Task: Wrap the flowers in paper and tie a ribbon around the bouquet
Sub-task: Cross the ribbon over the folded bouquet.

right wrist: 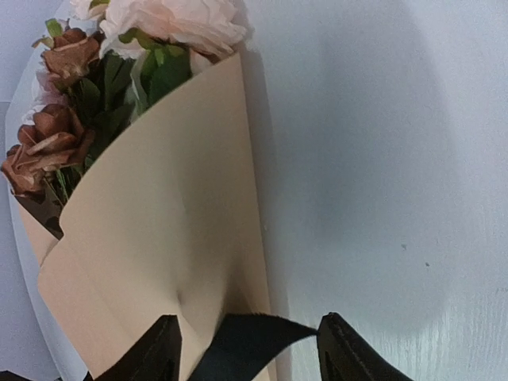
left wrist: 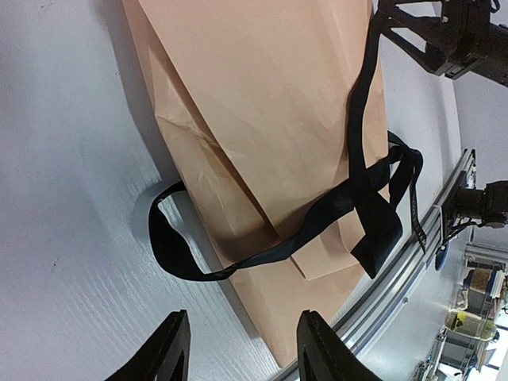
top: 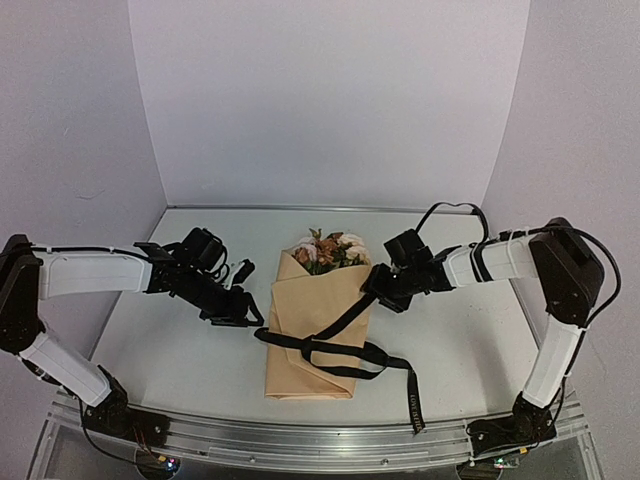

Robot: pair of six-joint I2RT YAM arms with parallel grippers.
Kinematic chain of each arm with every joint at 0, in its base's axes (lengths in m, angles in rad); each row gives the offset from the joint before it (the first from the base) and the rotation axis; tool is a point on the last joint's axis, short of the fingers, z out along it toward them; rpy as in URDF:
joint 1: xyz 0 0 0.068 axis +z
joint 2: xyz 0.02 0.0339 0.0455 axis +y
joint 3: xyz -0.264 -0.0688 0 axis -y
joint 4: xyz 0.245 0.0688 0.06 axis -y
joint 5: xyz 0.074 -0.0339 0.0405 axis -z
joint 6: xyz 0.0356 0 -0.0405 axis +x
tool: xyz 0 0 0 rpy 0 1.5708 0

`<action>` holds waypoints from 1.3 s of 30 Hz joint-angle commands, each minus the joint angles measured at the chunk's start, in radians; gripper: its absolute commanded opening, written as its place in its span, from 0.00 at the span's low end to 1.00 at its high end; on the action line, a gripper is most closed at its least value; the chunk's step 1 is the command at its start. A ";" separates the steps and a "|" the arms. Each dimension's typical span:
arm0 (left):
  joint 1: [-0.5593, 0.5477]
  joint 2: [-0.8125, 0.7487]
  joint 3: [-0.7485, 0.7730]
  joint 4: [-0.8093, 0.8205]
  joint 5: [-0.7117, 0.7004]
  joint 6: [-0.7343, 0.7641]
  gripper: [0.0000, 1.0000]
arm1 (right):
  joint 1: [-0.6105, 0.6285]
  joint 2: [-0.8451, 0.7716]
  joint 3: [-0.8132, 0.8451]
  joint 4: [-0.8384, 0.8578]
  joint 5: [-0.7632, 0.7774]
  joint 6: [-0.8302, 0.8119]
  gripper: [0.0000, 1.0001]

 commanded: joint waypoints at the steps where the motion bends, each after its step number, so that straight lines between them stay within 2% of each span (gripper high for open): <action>1: -0.004 0.005 0.022 0.015 0.022 0.006 0.49 | -0.022 0.012 0.001 0.107 0.002 0.016 0.45; 3: -0.004 0.007 0.022 0.014 0.022 0.006 0.49 | -0.026 0.005 -0.003 0.105 0.002 0.014 0.34; 11: -0.004 0.027 0.052 -0.024 0.012 0.047 0.51 | -0.026 -0.073 -0.023 0.072 0.018 -0.024 0.01; 17: -0.004 0.029 0.039 -0.017 -0.006 0.003 0.51 | -0.026 -0.220 0.040 -0.079 0.073 -0.135 0.00; 21: -0.004 0.025 0.032 -0.005 -0.014 -0.018 0.48 | -0.026 -0.238 0.212 -0.226 0.074 -0.236 0.00; 27: -0.003 0.022 0.017 0.017 -0.012 -0.036 0.41 | -0.029 -0.185 0.484 -0.344 0.057 -0.288 0.00; 29: -0.003 0.020 0.012 0.019 -0.008 -0.034 0.40 | -0.028 -0.165 0.551 -0.357 0.015 -0.286 0.00; 32: -0.003 0.012 0.006 0.017 -0.006 -0.032 0.45 | -0.022 -0.131 0.623 -0.373 -0.093 -0.285 0.00; 34: -0.003 -0.004 0.005 0.010 -0.021 -0.034 0.49 | -0.002 -0.119 0.634 -0.380 -0.168 -0.304 0.00; 39: -0.003 -0.041 0.029 -0.017 -0.088 0.033 0.49 | 0.063 -0.131 0.609 -0.394 -0.289 -0.353 0.00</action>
